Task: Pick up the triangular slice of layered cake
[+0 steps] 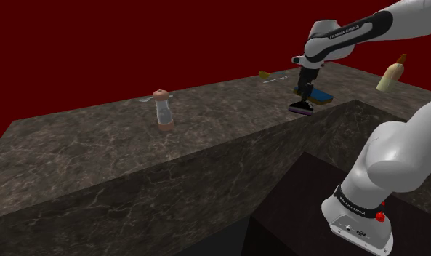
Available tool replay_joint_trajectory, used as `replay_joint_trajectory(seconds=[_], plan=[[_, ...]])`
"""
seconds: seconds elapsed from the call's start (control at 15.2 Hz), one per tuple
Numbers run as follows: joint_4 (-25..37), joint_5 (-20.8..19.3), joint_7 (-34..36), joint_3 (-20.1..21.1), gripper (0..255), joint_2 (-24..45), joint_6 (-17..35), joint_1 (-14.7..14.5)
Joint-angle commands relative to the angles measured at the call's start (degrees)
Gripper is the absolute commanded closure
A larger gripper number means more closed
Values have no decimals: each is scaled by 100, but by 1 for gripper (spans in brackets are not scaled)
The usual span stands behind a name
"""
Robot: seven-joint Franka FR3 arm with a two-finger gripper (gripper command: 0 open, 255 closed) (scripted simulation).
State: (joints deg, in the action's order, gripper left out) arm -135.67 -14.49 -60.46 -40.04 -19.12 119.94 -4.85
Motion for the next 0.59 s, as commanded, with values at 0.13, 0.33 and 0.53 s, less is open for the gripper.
replay_joint_trajectory(seconds=[0.13,0.33,0.53], plan=[[458,604,-1182,-636,0,1120,540,-305],[479,881,-1505,-737,0,1478,789,-330],[374,1045,-1624,-768,0,1670,1033,-336]])
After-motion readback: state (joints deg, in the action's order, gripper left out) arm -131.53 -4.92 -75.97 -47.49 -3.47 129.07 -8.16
